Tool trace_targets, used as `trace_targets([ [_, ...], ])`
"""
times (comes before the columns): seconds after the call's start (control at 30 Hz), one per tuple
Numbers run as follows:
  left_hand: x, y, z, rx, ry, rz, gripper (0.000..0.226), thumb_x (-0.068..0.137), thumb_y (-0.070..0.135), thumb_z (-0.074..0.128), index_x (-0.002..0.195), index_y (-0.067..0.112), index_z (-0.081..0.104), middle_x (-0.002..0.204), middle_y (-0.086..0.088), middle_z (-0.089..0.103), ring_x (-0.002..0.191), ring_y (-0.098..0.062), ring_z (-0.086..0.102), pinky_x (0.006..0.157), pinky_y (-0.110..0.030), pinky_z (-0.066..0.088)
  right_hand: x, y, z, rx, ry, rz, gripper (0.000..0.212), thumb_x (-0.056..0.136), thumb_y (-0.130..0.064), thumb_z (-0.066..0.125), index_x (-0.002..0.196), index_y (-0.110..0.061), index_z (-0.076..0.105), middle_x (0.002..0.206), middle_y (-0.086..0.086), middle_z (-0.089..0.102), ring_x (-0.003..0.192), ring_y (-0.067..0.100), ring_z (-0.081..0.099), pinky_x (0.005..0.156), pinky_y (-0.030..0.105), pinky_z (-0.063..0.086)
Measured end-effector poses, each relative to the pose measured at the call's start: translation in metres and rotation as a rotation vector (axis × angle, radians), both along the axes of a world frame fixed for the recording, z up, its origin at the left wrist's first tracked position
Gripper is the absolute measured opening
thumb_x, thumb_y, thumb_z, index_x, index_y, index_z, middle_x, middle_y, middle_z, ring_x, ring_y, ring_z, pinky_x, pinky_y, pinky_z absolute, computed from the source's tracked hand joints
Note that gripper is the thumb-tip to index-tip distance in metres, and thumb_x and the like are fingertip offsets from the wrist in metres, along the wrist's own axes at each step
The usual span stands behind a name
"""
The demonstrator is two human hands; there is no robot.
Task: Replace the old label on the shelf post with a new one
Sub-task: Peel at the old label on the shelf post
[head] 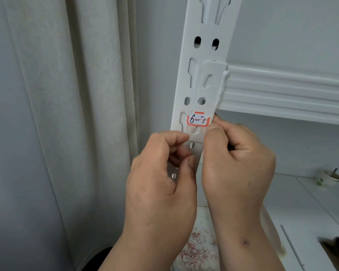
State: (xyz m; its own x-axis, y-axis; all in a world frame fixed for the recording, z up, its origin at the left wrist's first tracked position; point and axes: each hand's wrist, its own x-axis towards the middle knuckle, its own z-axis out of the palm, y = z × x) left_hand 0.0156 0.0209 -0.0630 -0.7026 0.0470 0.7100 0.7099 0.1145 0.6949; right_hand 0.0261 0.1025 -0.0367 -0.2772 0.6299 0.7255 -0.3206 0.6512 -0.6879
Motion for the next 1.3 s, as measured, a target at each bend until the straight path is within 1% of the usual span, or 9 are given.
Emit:
trace_targets([
  [0.13,0.0008,-0.0012,0.0008,0.003,-0.028,0.006,0.023,0.082,0.025,0.061,0.098,0.041,0.054,0.095,0.03,0.063,0.093,0.001,0.061,0.079,-0.006,0.042,0.0,-0.0034,0.0017,-0.035,0.006,0.012,0.022,0.083,-0.031,0.061,0.067,-0.022,0.074,0.058,-0.003,0.058,0.055,0.005,0.054,0.053,0.007,0.036],
  [0.23,0.0009,-0.0025,0.0008,-0.003,-0.028,0.016,0.021,0.085,0.028,0.058,0.097,0.044,0.054,0.093,0.035,0.063,0.093,-0.001,0.062,0.078,-0.008,0.043,-0.0023,-0.0028,0.0014,0.001,0.013,-0.035,0.027,0.084,-0.026,0.062,0.059,-0.018,0.068,0.053,-0.003,0.051,0.051,0.006,0.048,0.051,0.007,0.032],
  [0.4,0.0002,-0.0035,0.0007,-0.022,-0.014,0.026,0.02,0.086,0.027,0.056,0.097,0.043,0.053,0.092,0.036,0.063,0.092,-0.002,0.062,0.077,-0.011,0.044,-0.0026,-0.003,0.0027,0.096,0.033,-0.104,0.037,0.085,-0.016,0.061,0.051,-0.02,0.046,0.049,-0.005,0.036,0.048,0.003,0.037,0.048,0.005,0.026],
  [0.7,0.0022,-0.0056,0.0013,-0.033,-0.025,0.031,0.025,0.083,0.028,0.058,0.097,0.048,0.051,0.095,0.035,0.062,0.093,0.001,0.06,0.079,-0.006,0.041,-0.0044,-0.001,-0.0003,0.187,0.04,-0.199,0.036,0.083,-0.013,0.056,0.052,-0.021,0.039,0.051,-0.006,0.033,0.052,0.013,0.036,0.048,0.01,0.026],
  [0.8,0.003,-0.0071,0.001,-0.033,-0.025,0.022,0.026,0.084,0.028,0.058,0.099,0.048,0.051,0.094,0.032,0.062,0.093,-0.001,0.06,0.078,-0.007,0.042,-0.0034,-0.0021,-0.0028,0.166,0.041,-0.142,0.033,0.085,-0.019,0.054,0.054,-0.024,0.046,0.051,-0.009,0.036,0.05,0.004,0.039,0.049,0.007,0.028],
  [0.9,0.0031,-0.0073,0.0005,-0.042,-0.023,0.024,0.027,0.084,0.028,0.058,0.1,0.049,0.05,0.094,0.031,0.062,0.093,-0.001,0.061,0.078,-0.008,0.043,-0.0047,-0.0042,-0.0039,0.084,0.045,-0.076,0.025,0.085,-0.026,0.059,0.066,-0.018,0.072,0.055,-0.005,0.053,0.056,0.005,0.051,0.053,0.005,0.034],
  [0.97,0.003,-0.007,0.0001,-0.051,-0.023,0.031,0.028,0.084,0.028,0.058,0.099,0.05,0.05,0.095,0.031,0.062,0.093,0.0,0.06,0.078,-0.007,0.042,-0.0052,-0.0042,-0.0036,0.07,0.039,-0.08,0.021,0.084,-0.024,0.061,0.07,-0.016,0.075,0.055,-0.004,0.054,0.056,0.002,0.05,0.053,0.004,0.033],
  [1.17,0.0031,-0.0062,-0.0015,-0.052,-0.032,0.032,0.028,0.084,0.028,0.058,0.1,0.049,0.05,0.096,0.032,0.062,0.093,0.001,0.06,0.077,-0.006,0.041,-0.0049,-0.0018,-0.0022,0.158,0.029,-0.146,0.032,0.085,-0.016,0.059,0.053,-0.014,0.058,0.05,-0.007,0.036,0.049,0.002,0.037,0.049,0.006,0.026],
  [1.3,0.0036,-0.0057,-0.0024,-0.05,-0.043,0.038,0.027,0.083,0.027,0.058,0.1,0.047,0.052,0.096,0.034,0.062,0.093,0.001,0.06,0.079,-0.006,0.041,-0.0053,-0.0021,-0.0006,0.215,0.03,-0.212,0.037,0.084,-0.014,0.058,0.051,-0.02,0.043,0.05,-0.008,0.03,0.052,0.013,0.034,0.051,0.01,0.026],
])
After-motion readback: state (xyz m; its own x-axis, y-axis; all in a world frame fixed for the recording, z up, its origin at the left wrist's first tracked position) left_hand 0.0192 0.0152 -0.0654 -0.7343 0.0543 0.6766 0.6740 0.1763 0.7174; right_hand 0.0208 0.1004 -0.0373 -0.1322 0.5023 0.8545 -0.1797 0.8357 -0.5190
